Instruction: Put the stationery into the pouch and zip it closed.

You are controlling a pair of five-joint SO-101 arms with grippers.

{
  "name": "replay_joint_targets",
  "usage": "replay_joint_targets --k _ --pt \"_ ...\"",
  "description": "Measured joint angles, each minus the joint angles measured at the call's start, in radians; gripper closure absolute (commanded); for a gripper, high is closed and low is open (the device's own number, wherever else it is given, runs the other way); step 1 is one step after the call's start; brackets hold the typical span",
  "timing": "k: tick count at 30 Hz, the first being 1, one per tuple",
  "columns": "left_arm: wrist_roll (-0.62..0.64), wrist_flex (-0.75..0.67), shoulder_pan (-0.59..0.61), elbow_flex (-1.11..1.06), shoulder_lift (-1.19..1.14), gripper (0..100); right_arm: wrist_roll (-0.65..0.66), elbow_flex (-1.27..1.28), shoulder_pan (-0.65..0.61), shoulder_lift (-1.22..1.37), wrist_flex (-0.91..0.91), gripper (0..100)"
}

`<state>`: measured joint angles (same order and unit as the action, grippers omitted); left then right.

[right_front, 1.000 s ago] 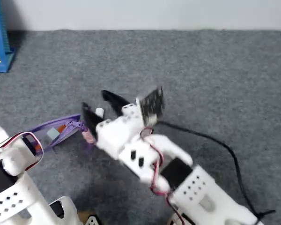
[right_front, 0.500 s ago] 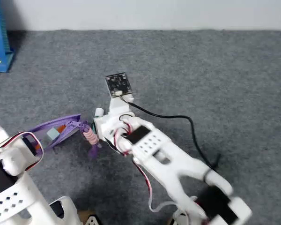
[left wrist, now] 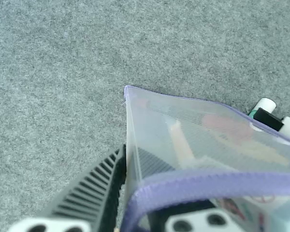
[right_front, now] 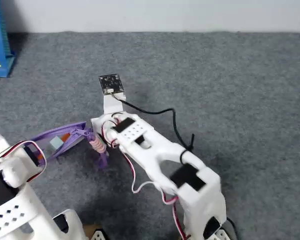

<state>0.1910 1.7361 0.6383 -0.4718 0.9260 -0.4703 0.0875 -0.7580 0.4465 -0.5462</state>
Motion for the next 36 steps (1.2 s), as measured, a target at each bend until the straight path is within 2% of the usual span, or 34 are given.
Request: replay_joint_targets --k 3,8,10,17,25,36 --pt "0.000 0.000 0.000 0.000 0.000 99 -0.028 -0.115 0.015 0.081 -0.092 81.6" --pt "0.000 0.000 0.000 0.000 0.000 99 -0.043 -0.307 0.049 0.190 -0.285 99.7" --pt "0.000 0.000 0.000 0.000 0.000 99 -0.043 -0.358 0.066 0.213 -0.354 97.2" --pt "0.000 0.000 0.000 0.000 0.000 99 -0.032 -0.437 0.121 0.222 -0.586 99.0" --pt "0.000 0.000 0.002 -0.012 0.000 99 0.118 -0.466 0.204 0.222 -0.818 99.0" --pt "0.000 0.000 0.003 -0.029 0.002 99 0.324 -0.468 0.356 0.221 -0.970 98.9"
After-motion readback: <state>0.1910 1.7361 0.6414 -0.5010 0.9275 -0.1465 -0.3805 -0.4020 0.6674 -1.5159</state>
